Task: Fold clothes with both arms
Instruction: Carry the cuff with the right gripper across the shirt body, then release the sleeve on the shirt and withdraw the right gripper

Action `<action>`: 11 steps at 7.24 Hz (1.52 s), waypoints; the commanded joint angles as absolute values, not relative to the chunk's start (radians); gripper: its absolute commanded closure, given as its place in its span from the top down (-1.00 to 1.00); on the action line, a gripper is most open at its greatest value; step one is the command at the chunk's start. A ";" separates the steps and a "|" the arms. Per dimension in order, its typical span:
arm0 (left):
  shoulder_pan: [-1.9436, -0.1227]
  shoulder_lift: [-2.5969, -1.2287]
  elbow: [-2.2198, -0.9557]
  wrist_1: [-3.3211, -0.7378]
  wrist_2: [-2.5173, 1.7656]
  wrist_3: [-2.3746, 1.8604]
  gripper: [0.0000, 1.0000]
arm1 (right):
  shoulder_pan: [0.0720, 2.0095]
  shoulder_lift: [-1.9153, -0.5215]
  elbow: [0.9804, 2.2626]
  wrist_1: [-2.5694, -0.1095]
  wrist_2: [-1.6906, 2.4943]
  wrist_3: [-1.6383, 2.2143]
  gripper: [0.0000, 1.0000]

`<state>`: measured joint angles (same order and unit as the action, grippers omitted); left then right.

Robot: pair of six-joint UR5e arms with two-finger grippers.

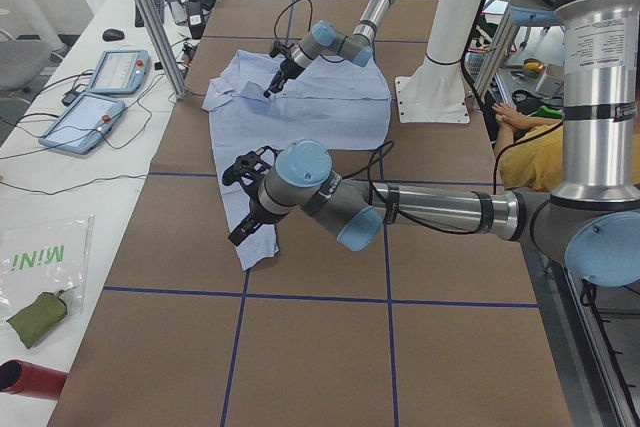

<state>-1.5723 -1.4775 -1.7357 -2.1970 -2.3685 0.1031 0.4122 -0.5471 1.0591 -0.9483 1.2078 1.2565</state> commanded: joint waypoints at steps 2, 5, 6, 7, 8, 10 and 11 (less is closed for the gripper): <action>-1.572 -1.476 -1.733 -2.197 -2.368 0.104 1.00 | 0.354 -0.512 1.054 -1.021 1.192 1.181 -1.00; -1.572 -1.474 -1.733 -2.197 -2.368 0.104 1.00 | 0.360 -0.448 1.057 -1.176 1.206 1.254 1.00; -1.572 -1.474 -1.733 -2.197 -2.368 0.104 1.00 | 0.382 -0.405 1.061 -1.300 1.260 1.264 1.00; -1.572 -1.476 -1.733 -2.197 -2.368 0.101 1.00 | 0.438 -0.379 1.078 -1.430 1.369 1.270 1.00; -1.572 -1.479 -1.746 -2.198 -2.368 0.101 1.00 | 0.515 -0.383 1.118 -1.541 1.497 1.269 1.00; -1.557 -1.483 -1.688 -2.319 -2.368 0.095 1.00 | 0.696 -0.461 1.236 -1.574 1.740 1.212 1.00; -1.534 -1.485 -1.636 -2.374 -2.367 0.088 1.00 | 0.765 -0.573 1.384 -1.577 1.803 1.113 1.00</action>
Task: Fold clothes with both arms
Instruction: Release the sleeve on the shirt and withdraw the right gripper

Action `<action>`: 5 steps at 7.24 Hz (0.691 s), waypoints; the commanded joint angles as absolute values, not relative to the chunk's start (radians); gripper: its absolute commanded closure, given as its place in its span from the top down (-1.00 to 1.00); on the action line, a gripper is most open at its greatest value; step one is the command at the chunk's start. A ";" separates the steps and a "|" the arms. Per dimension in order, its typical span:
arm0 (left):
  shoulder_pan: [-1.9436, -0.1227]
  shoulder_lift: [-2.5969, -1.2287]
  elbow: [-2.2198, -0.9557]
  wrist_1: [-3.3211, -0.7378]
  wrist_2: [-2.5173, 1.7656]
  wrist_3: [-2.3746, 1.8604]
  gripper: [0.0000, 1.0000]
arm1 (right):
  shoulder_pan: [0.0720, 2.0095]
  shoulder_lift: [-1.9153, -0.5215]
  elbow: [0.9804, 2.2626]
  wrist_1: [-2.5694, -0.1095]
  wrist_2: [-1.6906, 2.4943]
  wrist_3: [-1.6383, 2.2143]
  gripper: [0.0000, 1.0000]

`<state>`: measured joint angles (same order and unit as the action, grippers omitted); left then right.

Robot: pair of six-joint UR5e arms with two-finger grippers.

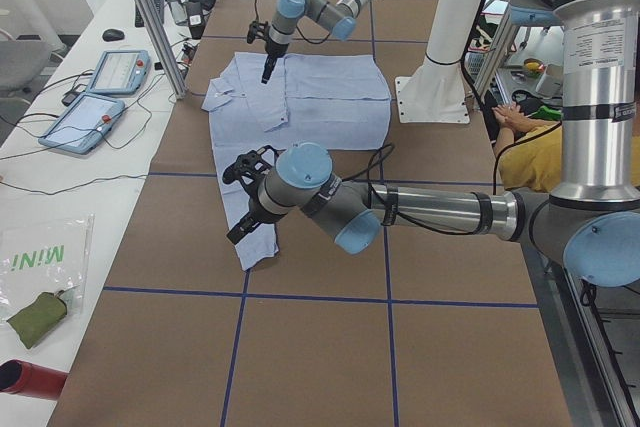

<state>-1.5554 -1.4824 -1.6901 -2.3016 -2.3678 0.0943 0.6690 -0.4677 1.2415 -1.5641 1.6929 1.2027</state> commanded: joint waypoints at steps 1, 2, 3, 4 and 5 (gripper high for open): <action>-1.504 -1.486 -1.597 -2.435 -2.362 0.005 1.00 | 0.844 -0.718 1.563 -1.580 1.872 1.029 1.00; -1.458 -1.486 -1.538 -2.556 -2.359 -0.117 1.00 | 0.929 -0.880 1.701 -1.580 1.972 0.900 1.00; -1.419 -1.486 -1.454 -2.704 -2.341 -0.246 1.00 | 1.016 -1.002 1.768 -1.578 2.038 0.759 1.00; -1.370 -1.485 -1.395 -2.837 -2.207 -0.379 1.00 | 1.085 -1.114 1.802 -1.544 2.098 0.618 1.00; -1.302 -1.488 -1.356 -2.903 -2.138 -0.479 1.00 | 1.156 -1.185 1.818 -1.511 2.179 0.570 1.00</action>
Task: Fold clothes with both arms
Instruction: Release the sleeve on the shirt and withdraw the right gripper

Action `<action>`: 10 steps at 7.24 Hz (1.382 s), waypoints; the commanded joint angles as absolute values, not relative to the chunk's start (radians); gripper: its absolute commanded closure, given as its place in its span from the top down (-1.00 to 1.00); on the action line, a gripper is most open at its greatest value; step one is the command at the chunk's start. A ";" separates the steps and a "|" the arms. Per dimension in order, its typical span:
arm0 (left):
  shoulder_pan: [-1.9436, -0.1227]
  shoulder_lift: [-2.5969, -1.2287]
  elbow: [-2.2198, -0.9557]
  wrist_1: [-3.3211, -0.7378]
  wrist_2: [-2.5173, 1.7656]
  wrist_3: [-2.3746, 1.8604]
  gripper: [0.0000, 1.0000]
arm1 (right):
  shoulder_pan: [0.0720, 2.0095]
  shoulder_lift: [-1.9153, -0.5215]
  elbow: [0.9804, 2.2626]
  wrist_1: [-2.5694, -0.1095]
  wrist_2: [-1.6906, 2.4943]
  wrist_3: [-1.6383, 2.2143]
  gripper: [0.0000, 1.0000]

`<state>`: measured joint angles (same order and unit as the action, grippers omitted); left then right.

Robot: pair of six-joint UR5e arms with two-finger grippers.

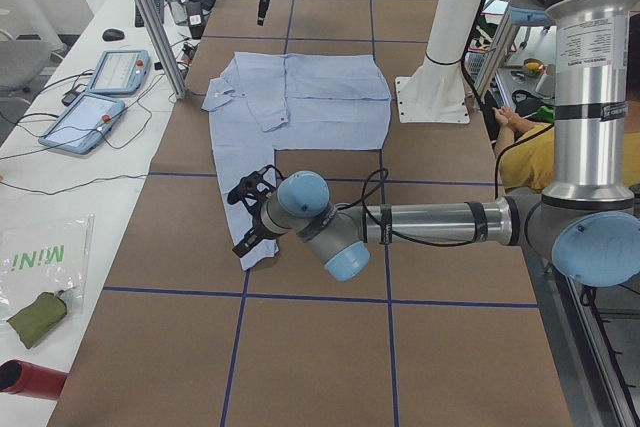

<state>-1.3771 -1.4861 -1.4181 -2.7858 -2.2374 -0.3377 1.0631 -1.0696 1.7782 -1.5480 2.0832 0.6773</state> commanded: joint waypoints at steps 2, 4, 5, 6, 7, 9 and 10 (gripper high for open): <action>-1.188 -1.488 -1.324 -2.983 -2.053 -0.620 0.96 | 1.280 -1.366 1.844 -1.336 2.309 0.450 1.00; -1.070 -1.503 -1.243 -3.097 -1.929 -0.791 0.66 | 1.321 -1.417 1.859 -1.312 2.350 0.448 1.00; -1.057 -1.522 -1.227 -3.099 -1.921 -0.886 0.39 | 1.321 -1.422 1.861 -1.312 2.347 0.446 1.00; -1.043 -1.525 -1.212 -3.099 -1.919 -0.906 0.28 | 1.321 -1.424 1.867 -1.312 2.345 0.448 1.00; -1.028 -1.531 -1.194 -3.099 -1.886 -0.907 0.14 | 1.321 -1.425 1.867 -1.312 2.342 0.448 1.00; -0.999 -1.577 -1.136 -3.097 -1.845 -0.908 0.11 | 1.321 -1.424 1.867 -1.312 2.341 0.446 1.00; -0.997 -1.588 -1.123 -3.097 -1.844 -0.908 0.11 | 1.321 -1.424 1.868 -1.312 2.341 0.446 1.00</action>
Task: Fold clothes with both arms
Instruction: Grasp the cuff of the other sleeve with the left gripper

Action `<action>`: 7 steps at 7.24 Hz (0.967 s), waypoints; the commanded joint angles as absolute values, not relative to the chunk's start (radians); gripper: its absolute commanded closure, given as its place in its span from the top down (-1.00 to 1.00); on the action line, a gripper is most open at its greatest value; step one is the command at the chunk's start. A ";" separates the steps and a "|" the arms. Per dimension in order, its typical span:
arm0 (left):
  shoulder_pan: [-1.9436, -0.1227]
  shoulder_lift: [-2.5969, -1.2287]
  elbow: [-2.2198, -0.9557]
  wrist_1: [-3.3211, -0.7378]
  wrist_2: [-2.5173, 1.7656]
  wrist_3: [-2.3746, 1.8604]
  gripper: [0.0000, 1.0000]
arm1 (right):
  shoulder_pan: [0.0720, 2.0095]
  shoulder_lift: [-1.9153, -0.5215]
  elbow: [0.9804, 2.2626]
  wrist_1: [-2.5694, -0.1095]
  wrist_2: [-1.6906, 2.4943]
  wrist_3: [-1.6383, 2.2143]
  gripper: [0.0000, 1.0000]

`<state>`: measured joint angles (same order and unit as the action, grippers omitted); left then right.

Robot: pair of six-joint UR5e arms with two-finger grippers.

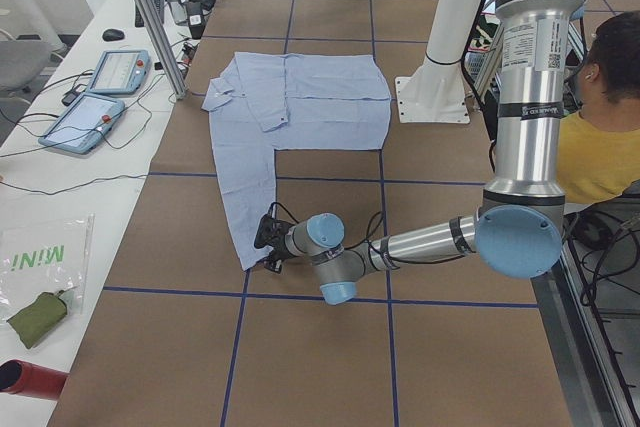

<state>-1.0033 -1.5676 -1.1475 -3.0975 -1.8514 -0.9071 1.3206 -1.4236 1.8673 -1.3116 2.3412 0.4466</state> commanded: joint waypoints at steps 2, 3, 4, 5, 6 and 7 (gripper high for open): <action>-0.988 -1.589 -1.123 -3.099 -1.842 -0.907 -0.14 | 1.321 -1.424 1.867 -1.312 2.339 0.446 1.00; -0.988 -1.589 -1.127 -3.099 -1.844 -0.902 -0.99 | 1.321 -1.422 1.868 -1.312 2.339 0.446 1.00; -0.988 -1.588 -1.132 -3.102 -1.844 -0.897 -1.00 | 1.321 -1.420 1.868 -1.312 2.339 0.448 1.00; -0.988 -1.589 -1.146 -3.100 -1.856 -0.896 -1.00 | 1.321 -1.419 1.868 -1.312 2.339 0.448 1.00; -0.988 -1.589 -1.187 -3.082 -1.880 -0.896 -1.00 | 1.321 -1.419 1.868 -1.312 2.339 0.449 1.00; -0.989 -1.589 -1.228 -3.062 -1.938 -0.896 -1.00 | 1.321 -1.419 1.868 -1.312 2.339 0.452 1.00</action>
